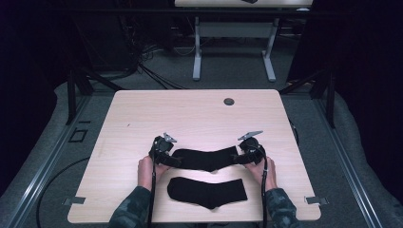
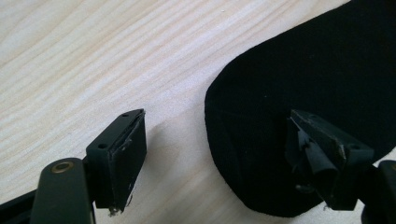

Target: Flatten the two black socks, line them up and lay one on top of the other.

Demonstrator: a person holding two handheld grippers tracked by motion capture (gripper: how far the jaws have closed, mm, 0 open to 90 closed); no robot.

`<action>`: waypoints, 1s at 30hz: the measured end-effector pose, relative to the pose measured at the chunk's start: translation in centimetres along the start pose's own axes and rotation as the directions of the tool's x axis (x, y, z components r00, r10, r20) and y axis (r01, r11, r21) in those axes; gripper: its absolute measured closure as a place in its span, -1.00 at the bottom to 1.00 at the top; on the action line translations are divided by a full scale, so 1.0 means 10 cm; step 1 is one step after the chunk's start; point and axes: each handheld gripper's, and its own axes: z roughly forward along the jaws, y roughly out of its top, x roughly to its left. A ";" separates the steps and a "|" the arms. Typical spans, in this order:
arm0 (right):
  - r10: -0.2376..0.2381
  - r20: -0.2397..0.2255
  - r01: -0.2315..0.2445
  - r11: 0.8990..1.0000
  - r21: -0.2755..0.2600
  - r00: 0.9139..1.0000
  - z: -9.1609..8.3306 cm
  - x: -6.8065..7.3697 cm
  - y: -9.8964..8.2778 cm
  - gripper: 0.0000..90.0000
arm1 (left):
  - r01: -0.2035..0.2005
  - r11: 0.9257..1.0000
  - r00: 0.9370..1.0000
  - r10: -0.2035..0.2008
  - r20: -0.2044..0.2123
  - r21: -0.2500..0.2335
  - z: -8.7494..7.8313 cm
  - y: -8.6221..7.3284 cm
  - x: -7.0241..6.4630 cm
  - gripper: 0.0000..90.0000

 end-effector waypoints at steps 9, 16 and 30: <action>-0.012 0.020 0.013 1.000 -0.018 1.000 -0.07 0.03 -0.15 -0.53 | 0.001 1.000 1.000 -0.001 0.016 -0.011 -0.02 -0.06 -0.04 -0.52; -0.008 0.020 0.009 0.999 -0.040 1.000 -0.10 0.05 -0.26 -0.70 | -0.010 1.000 1.000 0.010 0.029 0.004 -0.05 -0.08 -0.07 -0.52; -0.011 0.010 0.011 0.999 -0.035 1.000 -0.16 0.06 -0.37 -0.80 | -0.042 0.999 0.998 0.041 0.037 0.024 -0.14 -0.18 -0.14 -0.53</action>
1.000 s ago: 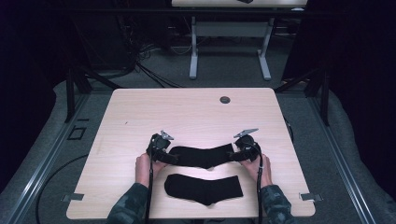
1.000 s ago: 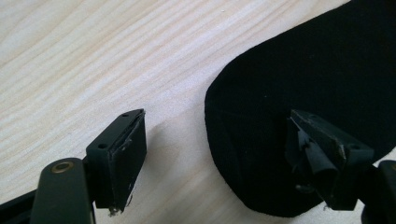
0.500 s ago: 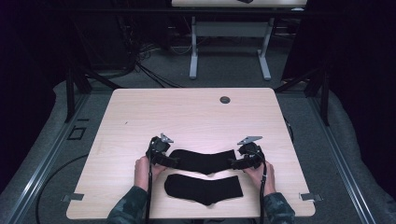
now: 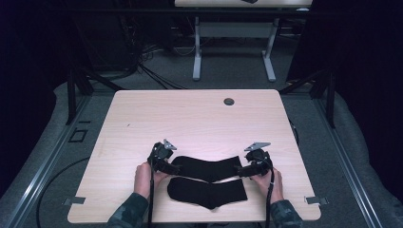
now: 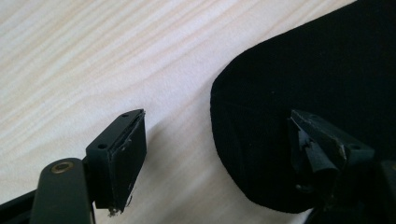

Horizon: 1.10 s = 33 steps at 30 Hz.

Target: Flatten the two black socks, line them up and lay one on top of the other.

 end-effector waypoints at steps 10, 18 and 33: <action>-0.014 -0.004 0.014 1.000 0.002 1.000 -0.03 0.03 -0.04 -0.80 | 0.000 1.000 1.000 0.000 0.007 -0.005 -0.04 -0.07 0.00 -0.54; -0.024 -0.003 0.024 1.000 0.013 1.000 -0.03 0.02 -0.01 -0.86 | 0.004 0.999 1.000 -0.004 0.009 -0.048 -0.06 -0.04 0.00 -0.72; -0.004 0.000 0.004 0.988 -0.151 1.000 -0.64 -0.02 0.08 -1.00 | -0.018 0.990 0.999 0.011 -0.053 -0.138 -0.66 -0.11 0.03 -0.89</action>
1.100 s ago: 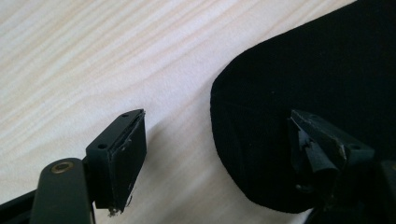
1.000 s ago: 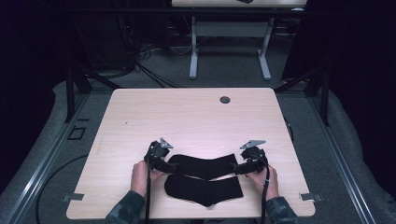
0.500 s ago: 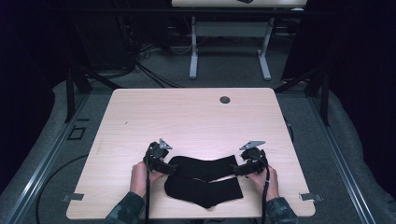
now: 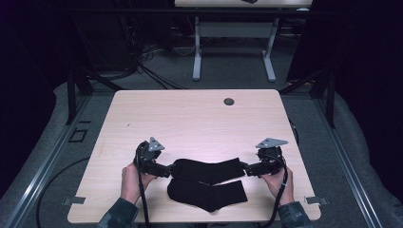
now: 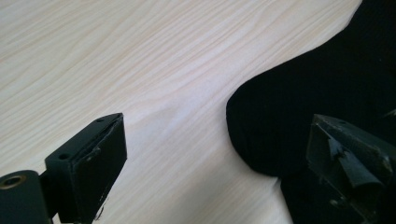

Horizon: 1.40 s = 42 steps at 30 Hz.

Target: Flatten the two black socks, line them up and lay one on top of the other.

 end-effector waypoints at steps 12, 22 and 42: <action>0.036 0.066 -0.035 0.999 -0.012 0.997 -0.36 -0.17 -0.25 -1.00 | 0.112 0.994 0.989 -0.112 -0.093 0.003 -0.33 -0.53 0.30 -0.93; 0.122 0.118 -0.124 0.992 0.016 0.986 -0.45 -0.44 -0.66 -1.00 | 0.224 0.974 0.966 -0.217 -0.143 0.035 -0.38 -1.05 0.53 -0.95; 0.176 0.184 -0.182 0.983 0.018 0.967 -0.23 -0.62 -1.13 -1.00 | 0.268 0.960 0.949 -0.277 -0.152 -0.077 -0.25 -1.44 0.63 -1.00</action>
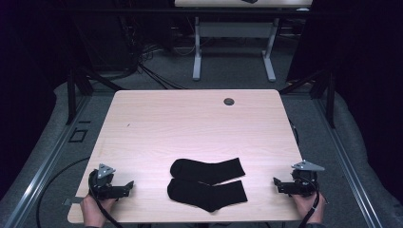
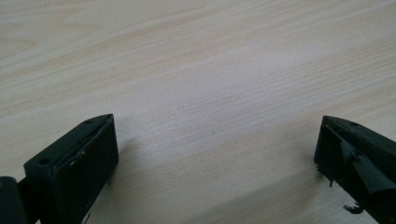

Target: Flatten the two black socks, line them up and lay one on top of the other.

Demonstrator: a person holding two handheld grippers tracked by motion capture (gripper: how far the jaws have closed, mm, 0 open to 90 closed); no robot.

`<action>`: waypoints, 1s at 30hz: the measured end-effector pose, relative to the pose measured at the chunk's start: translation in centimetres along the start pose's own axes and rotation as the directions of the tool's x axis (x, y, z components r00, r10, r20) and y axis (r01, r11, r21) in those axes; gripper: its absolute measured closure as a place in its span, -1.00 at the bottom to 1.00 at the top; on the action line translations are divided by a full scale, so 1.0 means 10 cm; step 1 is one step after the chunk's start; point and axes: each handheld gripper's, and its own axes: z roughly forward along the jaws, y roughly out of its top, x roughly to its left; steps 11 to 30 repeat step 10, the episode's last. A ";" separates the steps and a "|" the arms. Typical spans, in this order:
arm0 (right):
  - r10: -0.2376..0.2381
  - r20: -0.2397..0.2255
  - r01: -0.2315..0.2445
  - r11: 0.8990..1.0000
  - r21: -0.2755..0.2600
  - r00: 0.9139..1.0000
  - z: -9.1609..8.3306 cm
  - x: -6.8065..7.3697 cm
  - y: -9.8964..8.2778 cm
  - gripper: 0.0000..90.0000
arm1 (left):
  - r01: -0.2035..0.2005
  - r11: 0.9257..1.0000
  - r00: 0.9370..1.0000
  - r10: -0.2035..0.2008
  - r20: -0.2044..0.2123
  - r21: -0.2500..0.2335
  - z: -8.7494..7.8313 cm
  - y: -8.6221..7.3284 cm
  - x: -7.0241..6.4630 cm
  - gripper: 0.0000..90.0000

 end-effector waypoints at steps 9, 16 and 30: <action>0.005 0.007 -0.005 1.000 -0.012 1.000 0.00 0.01 -0.02 -1.00 | -0.001 1.000 1.000 0.001 0.002 0.001 0.01 0.01 0.01 -1.00; 0.003 0.009 -0.003 1.000 -0.008 1.000 -0.01 0.01 -0.02 -1.00 | -0.001 1.000 1.000 0.001 0.002 0.001 0.01 0.01 0.01 -1.00; 0.003 0.009 -0.003 1.000 -0.008 1.000 -0.01 0.01 -0.02 -1.00 | -0.001 1.000 1.000 0.001 0.002 0.001 0.01 0.01 0.01 -1.00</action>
